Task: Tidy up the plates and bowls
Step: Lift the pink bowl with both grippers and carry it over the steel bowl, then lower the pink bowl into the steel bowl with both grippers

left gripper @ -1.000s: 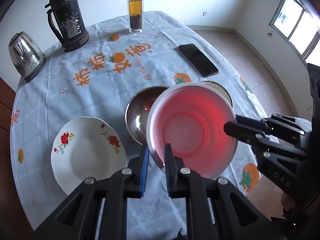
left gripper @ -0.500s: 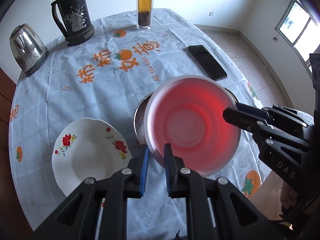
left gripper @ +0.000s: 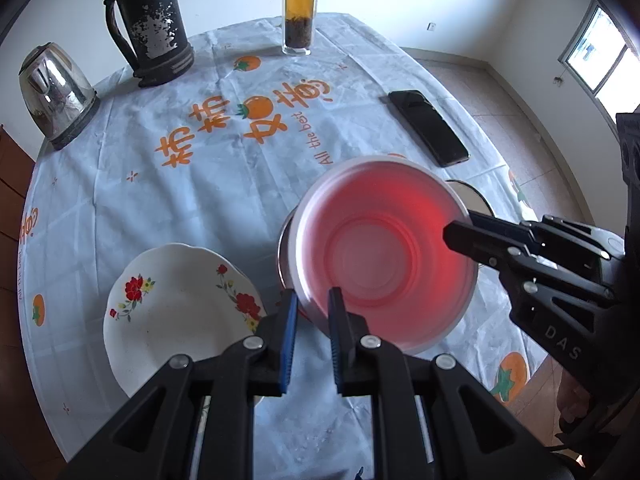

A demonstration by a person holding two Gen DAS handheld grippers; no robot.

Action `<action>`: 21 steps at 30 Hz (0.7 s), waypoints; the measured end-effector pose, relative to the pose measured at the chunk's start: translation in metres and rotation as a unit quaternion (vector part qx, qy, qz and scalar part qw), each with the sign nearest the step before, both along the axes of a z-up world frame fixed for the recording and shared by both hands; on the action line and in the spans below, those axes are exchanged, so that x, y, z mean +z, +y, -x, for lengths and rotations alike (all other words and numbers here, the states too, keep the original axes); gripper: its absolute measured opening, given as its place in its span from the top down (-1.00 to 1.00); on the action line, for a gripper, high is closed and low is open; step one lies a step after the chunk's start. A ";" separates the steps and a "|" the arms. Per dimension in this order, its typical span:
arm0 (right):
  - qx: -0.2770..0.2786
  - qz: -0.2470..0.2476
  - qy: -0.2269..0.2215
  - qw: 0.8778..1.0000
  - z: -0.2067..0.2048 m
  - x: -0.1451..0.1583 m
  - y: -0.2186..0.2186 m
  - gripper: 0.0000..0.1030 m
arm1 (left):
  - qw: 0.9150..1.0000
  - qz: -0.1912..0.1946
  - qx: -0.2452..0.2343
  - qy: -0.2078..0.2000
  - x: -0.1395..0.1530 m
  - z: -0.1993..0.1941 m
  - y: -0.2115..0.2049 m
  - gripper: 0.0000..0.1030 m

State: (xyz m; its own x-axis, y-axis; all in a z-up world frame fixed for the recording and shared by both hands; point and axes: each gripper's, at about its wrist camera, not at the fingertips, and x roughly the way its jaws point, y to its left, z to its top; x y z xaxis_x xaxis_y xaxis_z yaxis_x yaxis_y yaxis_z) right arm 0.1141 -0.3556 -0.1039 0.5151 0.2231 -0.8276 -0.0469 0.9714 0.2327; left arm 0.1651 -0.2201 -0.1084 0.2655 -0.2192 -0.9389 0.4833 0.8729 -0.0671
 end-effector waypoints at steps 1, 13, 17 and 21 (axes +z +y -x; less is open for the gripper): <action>0.000 0.000 0.002 1.000 -0.001 -0.002 0.000 0.73 | 1.000 0.000 0.001 0.002 -0.001 -0.001 0.000 0.76; 0.002 0.003 0.021 1.000 -0.013 -0.019 0.001 0.73 | 1.000 -0.009 0.007 0.012 -0.019 -0.010 -0.002 0.76; 0.001 0.004 0.025 1.000 -0.015 -0.023 0.001 0.73 | 1.000 -0.011 0.007 0.015 -0.023 -0.013 -0.003 0.76; 0.001 0.006 0.030 1.000 -0.018 -0.028 0.001 0.73 | 1.000 -0.012 0.007 0.018 -0.028 -0.016 -0.004 0.76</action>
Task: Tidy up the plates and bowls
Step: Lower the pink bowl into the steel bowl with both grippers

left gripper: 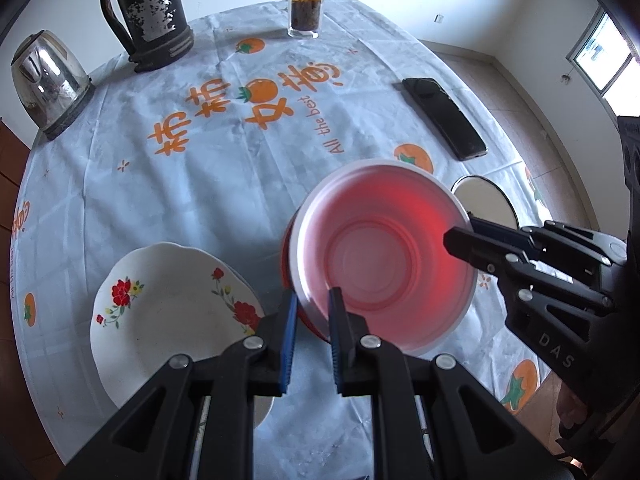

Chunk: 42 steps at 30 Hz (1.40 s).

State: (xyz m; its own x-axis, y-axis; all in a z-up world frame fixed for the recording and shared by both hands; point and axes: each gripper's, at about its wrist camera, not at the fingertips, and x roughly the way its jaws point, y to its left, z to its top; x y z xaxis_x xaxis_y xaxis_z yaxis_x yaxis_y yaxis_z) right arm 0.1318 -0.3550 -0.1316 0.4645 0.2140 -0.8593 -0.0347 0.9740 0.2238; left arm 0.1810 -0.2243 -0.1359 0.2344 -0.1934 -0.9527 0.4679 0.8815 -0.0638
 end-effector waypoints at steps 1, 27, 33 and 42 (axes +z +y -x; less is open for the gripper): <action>0.000 0.001 0.002 1.000 -0.001 -0.002 0.000 0.73 | 1.000 0.000 0.001 0.001 -0.001 0.000 0.000 0.76; 0.000 0.008 0.026 1.000 -0.008 -0.018 0.000 0.73 | 1.000 -0.001 0.000 0.015 -0.014 -0.007 -0.002 0.76; 0.001 0.007 0.032 0.999 -0.009 -0.021 0.000 0.73 | 1.000 -0.003 0.001 0.017 -0.017 -0.009 -0.002 0.76; 0.002 0.008 0.034 0.999 -0.009 -0.022 0.001 0.73 | 1.000 -0.006 -0.002 0.017 -0.020 -0.010 -0.003 0.76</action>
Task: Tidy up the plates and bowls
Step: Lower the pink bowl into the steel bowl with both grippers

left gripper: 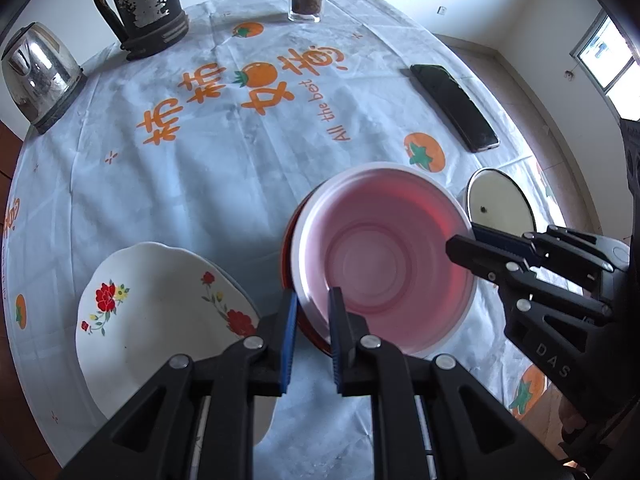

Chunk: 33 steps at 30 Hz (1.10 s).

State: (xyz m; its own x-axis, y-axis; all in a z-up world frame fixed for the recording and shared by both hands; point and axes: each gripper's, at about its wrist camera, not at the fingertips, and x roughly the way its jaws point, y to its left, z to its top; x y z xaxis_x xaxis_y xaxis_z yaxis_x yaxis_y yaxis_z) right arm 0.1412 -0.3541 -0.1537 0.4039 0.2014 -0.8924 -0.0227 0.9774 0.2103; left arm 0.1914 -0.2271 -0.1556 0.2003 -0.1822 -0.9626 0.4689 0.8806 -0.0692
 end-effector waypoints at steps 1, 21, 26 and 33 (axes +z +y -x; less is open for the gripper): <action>0.000 0.000 0.000 1.000 0.000 0.000 0.000 0.73 | 1.000 0.000 0.000 0.001 0.000 0.000 0.000 0.76; 0.006 0.000 0.006 1.000 -0.001 0.000 0.002 0.73 | 1.000 -0.003 0.001 0.000 -0.001 0.000 0.000 0.76; 0.011 -0.002 0.008 1.000 0.001 -0.002 0.004 0.73 | 1.000 -0.006 0.007 0.001 -0.002 -0.001 0.002 0.76; 0.013 -0.005 0.010 1.000 0.003 -0.005 0.005 0.73 | 1.000 -0.008 0.010 0.004 -0.007 0.000 0.002 0.76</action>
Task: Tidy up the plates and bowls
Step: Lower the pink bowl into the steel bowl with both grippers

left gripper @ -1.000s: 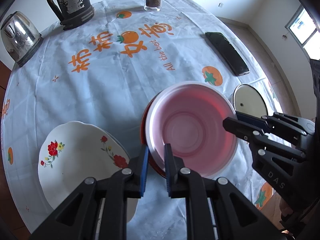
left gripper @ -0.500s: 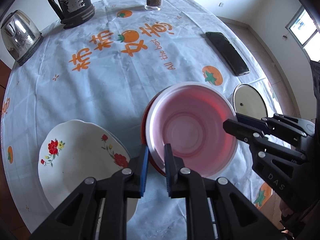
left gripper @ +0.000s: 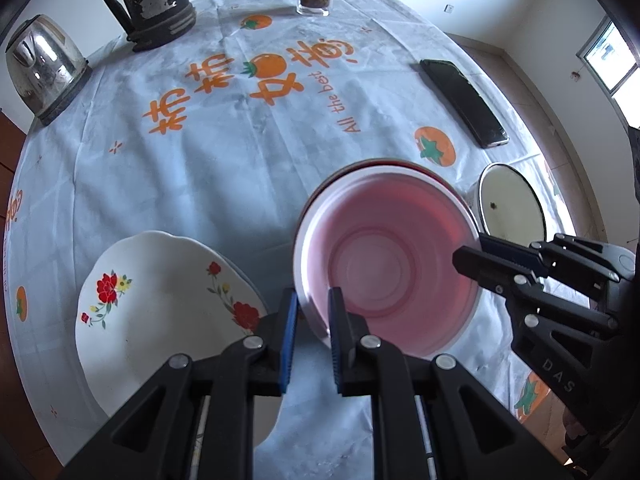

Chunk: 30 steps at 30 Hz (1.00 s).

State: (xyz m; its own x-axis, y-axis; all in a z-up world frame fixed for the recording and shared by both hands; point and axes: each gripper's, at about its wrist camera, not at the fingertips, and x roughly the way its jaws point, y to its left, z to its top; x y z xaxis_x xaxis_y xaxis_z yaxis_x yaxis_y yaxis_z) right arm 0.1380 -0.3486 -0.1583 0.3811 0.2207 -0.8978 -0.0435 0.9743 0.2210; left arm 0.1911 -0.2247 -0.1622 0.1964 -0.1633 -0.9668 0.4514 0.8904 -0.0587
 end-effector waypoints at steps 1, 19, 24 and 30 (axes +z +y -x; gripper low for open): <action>-0.001 0.000 0.000 1.000 0.000 0.000 -0.001 0.73 | 1.000 0.000 -0.001 0.000 0.000 0.000 0.000 0.76; -0.003 0.014 -0.016 1.000 0.000 -0.001 0.001 0.73 | 1.000 0.000 0.000 -0.001 -0.002 -0.002 -0.001 0.76; -0.006 0.018 -0.022 1.000 0.001 -0.001 0.001 0.73 | 1.000 0.001 0.001 0.000 -0.003 -0.003 -0.002 0.76; -0.007 0.024 -0.027 0.999 0.001 -0.002 0.001 0.73 | 1.000 0.004 0.000 -0.003 -0.004 -0.003 -0.003 0.73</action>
State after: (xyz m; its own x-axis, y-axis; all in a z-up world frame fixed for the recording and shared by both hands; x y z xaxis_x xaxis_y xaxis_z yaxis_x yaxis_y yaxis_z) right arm 0.1365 -0.3476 -0.1601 0.4312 0.1717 -0.8858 -0.0406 0.9844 0.1710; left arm 0.1945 -0.2278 -0.1658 0.2014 -0.1704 -0.9646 0.4523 0.8897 -0.0627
